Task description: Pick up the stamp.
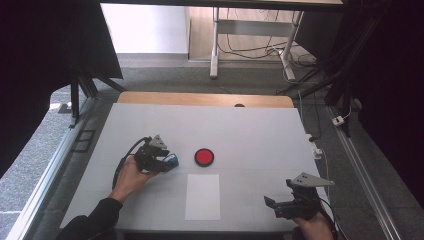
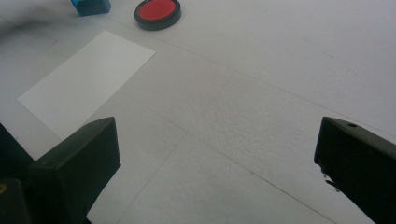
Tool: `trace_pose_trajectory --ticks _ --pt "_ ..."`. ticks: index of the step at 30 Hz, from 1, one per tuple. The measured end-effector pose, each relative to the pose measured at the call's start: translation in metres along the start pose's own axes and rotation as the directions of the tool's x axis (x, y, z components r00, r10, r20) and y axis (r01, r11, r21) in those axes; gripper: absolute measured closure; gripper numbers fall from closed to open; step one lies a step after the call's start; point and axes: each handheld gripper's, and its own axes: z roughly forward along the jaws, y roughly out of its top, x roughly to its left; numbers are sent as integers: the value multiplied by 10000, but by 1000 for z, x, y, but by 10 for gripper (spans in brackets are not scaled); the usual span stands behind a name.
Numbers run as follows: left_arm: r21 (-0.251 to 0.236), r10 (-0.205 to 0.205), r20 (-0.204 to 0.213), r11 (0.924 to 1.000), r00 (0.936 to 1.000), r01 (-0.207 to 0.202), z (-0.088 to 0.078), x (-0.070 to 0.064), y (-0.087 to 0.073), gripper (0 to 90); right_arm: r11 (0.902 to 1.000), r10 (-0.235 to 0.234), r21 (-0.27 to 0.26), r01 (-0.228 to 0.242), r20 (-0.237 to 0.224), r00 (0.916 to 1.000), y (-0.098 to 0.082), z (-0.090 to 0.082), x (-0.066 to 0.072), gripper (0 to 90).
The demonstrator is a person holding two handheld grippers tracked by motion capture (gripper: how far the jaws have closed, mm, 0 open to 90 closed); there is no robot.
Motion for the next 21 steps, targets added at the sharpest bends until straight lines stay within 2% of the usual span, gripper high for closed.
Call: trace_pose_trajectory --ticks 4,7,16,21 --pt "145 94 -32 9999 10000 -94 1 -1 1 575 10000 -4 6 4 -6 10000 0 0 0 0" --pt "229 166 -149 9996 9998 -163 1 -3 2 694 10000 -29 6 29 -17 10000 0 0 0 0" --pt "329 215 -331 9993 9992 -204 1 -7 4 706 10000 -42 8 42 -15 10000 0 0 0 0" --pt "63 88 -291 9999 9995 -87 -6 -6 5 707 10000 -43 -22 43 -30 10000 0 0 0 0"
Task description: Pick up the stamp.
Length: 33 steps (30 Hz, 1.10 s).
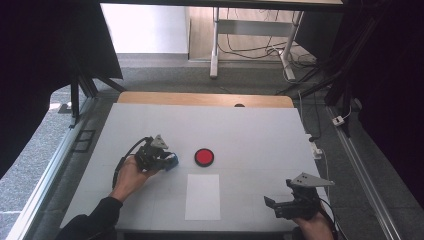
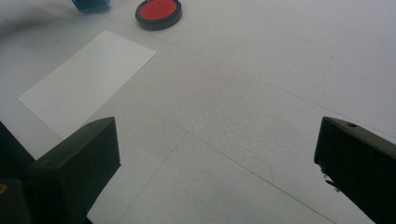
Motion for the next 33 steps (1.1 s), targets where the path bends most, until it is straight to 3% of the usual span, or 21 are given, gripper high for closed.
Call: trace_pose_trajectory --ticks 7,11,23,33 --pt "-301 -566 426 9979 9975 579 -12 3 2 707 10000 22 -19 -22 49 10000 0 0 0 0" --pt "-462 -635 710 9967 9955 669 -18 2 3 706 10000 19 -18 -19 45 10000 0 0 0 0" --pt "-1154 -69 1065 9931 9943 192 -35 -8 10 706 10000 11 -31 -11 36 10000 0 -1 0 0" --pt "-1939 417 1804 9810 9827 -61 -52 -20 12 706 10000 12 -35 -12 14 10000 0 -1 0 0"
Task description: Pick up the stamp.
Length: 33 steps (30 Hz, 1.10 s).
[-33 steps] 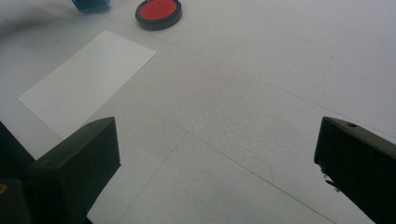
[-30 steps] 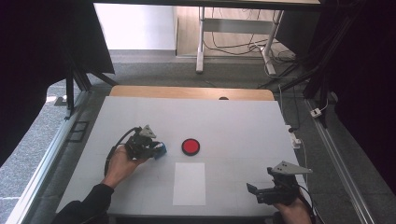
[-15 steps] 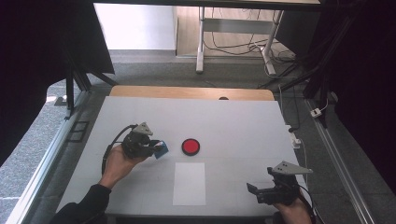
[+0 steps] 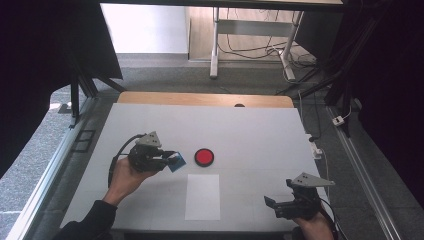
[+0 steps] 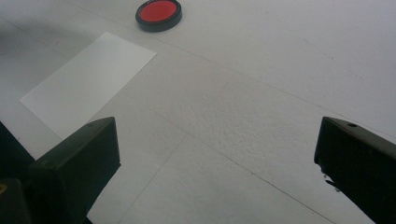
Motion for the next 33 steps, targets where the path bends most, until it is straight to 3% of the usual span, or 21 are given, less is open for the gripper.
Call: trace_pose_trajectory --ticks 5,12,20,24,33 --pt "-453 127 557 9989 9984 -101 -5 -3 2 706 10000 1 4 -1 -24 10000 0 0 0 0" --pt "-822 478 936 9958 9945 -402 -4 -14 7 705 10000 11 17 -11 -40 10000 0 0 0 0" --pt "-1263 1124 1644 9877 9800 -921 0 -30 14 706 10000 -4 1 4 -54 10000 0 0 0 0" --pt "-1484 1213 2091 9847 9704 -911 0 -34 16 706 10000 -17 2 17 -55 10000 0 0 0 0" --pt "-1644 1344 2370 9817 9622 -966 0 -37 16 706 9999 -145 9 145 9 9999 0 0 2 0"
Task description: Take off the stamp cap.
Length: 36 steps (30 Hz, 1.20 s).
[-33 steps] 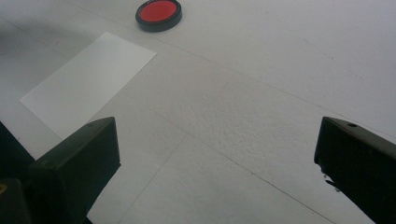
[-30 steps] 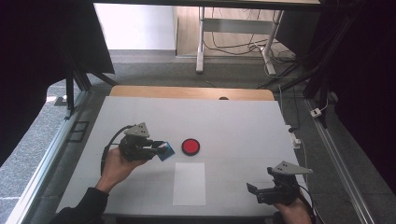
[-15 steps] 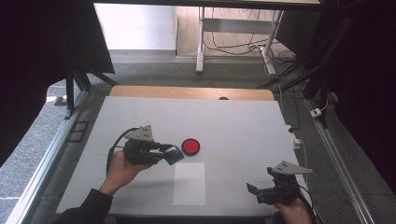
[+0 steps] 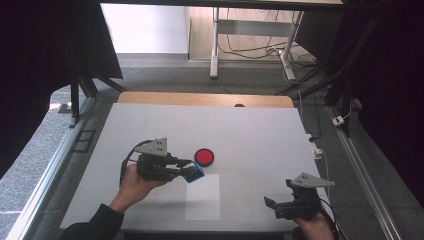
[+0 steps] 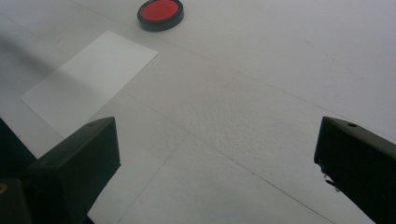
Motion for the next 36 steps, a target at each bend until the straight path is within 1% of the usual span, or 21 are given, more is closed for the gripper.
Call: trace_pose_trajectory --ticks 2,4,6,7,8,10,12,14,15,17,20,22,25,28,29,30,31,32,34,35,36 --pt "-5 55 56 10000 10000 -55 0 0 0 706 10000 -81 -17 81 73 9999 1 0 1 0" --pt "-33 38 148 10000 9999 -38 -1 0 -1 706 9999 68 -153 -69 -67 10000 2 -1 3 0" --pt "-43 48 156 10000 9999 -47 -1 0 -1 706 9998 20 -204 -21 -78 10000 3 -1 4 0" --pt "-70 27 143 10000 9999 -26 -2 0 -2 706 9994 -110 -341 102 -248 9996 5 -2 5 0" --pt "-70 27 143 10000 9999 -26 -2 0 -2 706 9989 -111 -455 95 -340 9994 6 -2 6 0" --pt "-76 14 144 10000 9999 -13 -1 1 -2 706 9980 -252 -599 225 -444 9987 8 -1 9 0" --pt "-44 35 139 10000 9999 -35 -1 1 -2 706 9976 -350 -614 320 -477 9983 9 0 10 0" --pt "0 97 111 10000 9999 -97 0 1 -2 706 9962 -654 -618 610 -721 9952 12 5 15 0" --pt "22 149 102 9999 9998 -149 0 1 -2 706 9954 -805 -584 763 -736 9940 14 7 17 0" --pt "24 176 92 9998 9998 -176 0 1 -2 706 9933 -1005 -679 938 -1032 9896 18 10 22 0" --pt "-31 179 168 9998 9997 -179 0 1 -2 706 9902 -1308 -665 1226 -1386 9817 24 15 29 0" --pt "-39 176 213 9998 9996 -176 0 1 -2 706 9882 -1443 -755 1329 -1738 9742 27 21 33 0" --pt "15 239 305 9997 9992 -240 0 1 -3 706 9846 -1672 -864 1521 -2108 9631 30 29 37 0" --pt "24 279 352 9996 9990 -281 0 1 -3 706 9849 -1670 -860 1504 -2385 9567 33 37 40 0" --pt "43 327 336 9994 9989 -329 0 1 -3 706 9849 -1670 -860 1504 -2385 9567 33 37 40 0" --pt "82 374 341 9993 9987 -377 0 1 -3 706 9840 -1727 -869 1554 -2532 9519 35 42 43 0" --pt "109 408 367 9991 9985 -413 0 1 -3 706 9838 -1753 -819 1592 -2584 9500 37 44 44 0" --pt "137 442 439 9989 9981 -449 0 0 -3 706 9842 -1742 -779 1587 -2722 9463 38 47 46 0" --pt "149 506 442 9986 9977 -513 0 -1 -3 706 9855 -1676 -768 1511 -3066 9370 40 52 49 0" --pt "149 506 442 9986 9977 -513 0 -1 -3 706 9860 -1660 -678 1524 -3135 9350 41 54 51 0" --pt "151 555 445 9983 9975 -562 0 -1 -3 706 9860 -1660 -678 1524 -3135 9350 41 54 51 0"
